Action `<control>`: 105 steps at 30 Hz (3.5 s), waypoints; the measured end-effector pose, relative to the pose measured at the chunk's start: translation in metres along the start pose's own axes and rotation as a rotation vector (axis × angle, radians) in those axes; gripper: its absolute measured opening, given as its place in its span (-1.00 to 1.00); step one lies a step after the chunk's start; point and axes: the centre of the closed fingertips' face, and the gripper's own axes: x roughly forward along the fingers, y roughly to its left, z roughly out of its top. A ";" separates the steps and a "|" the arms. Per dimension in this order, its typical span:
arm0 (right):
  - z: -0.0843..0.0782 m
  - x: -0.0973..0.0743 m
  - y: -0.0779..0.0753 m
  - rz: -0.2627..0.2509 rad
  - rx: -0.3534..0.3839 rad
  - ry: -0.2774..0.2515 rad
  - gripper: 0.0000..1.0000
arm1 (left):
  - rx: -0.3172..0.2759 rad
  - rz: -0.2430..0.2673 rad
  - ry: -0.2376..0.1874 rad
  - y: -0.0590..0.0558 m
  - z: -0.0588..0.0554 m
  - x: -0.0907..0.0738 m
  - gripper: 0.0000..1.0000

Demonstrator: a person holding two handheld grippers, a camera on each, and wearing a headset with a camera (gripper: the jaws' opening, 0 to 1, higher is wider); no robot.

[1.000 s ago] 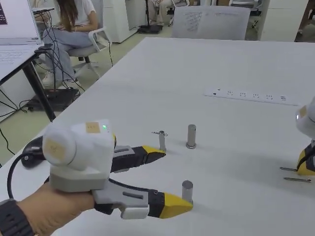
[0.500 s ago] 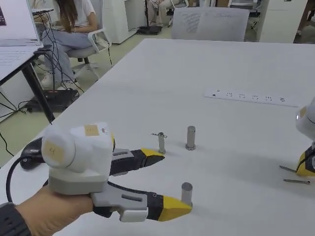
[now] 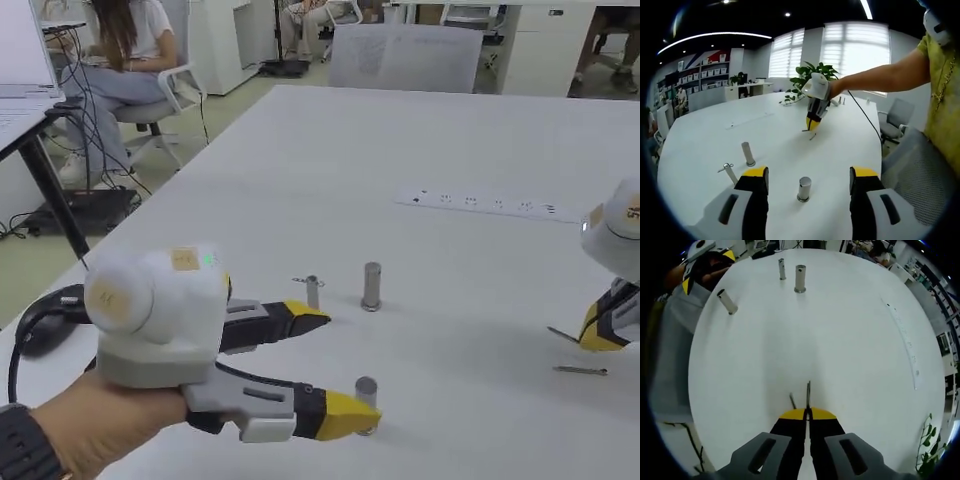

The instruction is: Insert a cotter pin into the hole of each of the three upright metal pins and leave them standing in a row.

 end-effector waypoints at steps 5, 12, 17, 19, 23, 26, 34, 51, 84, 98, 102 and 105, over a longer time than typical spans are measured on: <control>0.020 -0.016 0.022 0.024 -0.040 -0.014 -0.97 | 0.023 -0.018 -0.014 0.003 0.010 0.004 0.26; 0.049 -0.033 0.054 0.058 -0.108 -0.033 -0.97 | 0.059 -0.047 -0.029 -0.002 0.020 0.012 0.16; 0.067 -0.042 0.075 0.097 -0.146 -0.042 -0.97 | 0.094 -0.075 -0.034 -0.003 0.025 0.020 0.06; 0.073 -0.045 0.082 0.109 -0.165 -0.044 -0.97 | 0.114 -0.087 -0.038 -0.005 0.027 0.024 0.01; 0.084 -0.051 0.099 0.147 -0.203 -0.048 -0.96 | 0.142 -0.114 -0.037 -0.009 0.029 0.031 -0.11; 0.096 -0.058 0.109 0.171 -0.220 -0.069 -0.96 | 0.166 -0.140 -0.030 -0.016 0.029 0.038 -0.22; 0.108 -0.061 0.124 0.214 -0.254 -0.070 -0.96 | 0.228 -0.191 -0.037 -0.034 0.033 0.051 -0.44; 0.109 -0.060 0.141 0.282 -0.291 -0.014 -0.96 | 0.343 -0.238 -0.007 -0.055 0.026 0.065 -0.80; 0.110 -0.067 0.148 0.296 -0.286 -0.051 -0.87 | 0.376 -0.261 -0.005 -0.058 0.023 0.064 -0.99; 0.110 -0.065 0.137 0.109 -0.349 -0.165 -0.71 | 0.263 -0.223 -0.006 -0.046 0.023 0.063 -1.00; 0.119 -0.063 0.135 0.044 -0.381 -0.218 -0.67 | 0.226 -0.199 -0.013 -0.040 0.026 0.063 -0.99; 0.118 -0.060 0.132 0.014 -0.391 -0.220 -0.67 | 0.183 -0.175 -0.019 -0.034 0.028 0.061 -1.00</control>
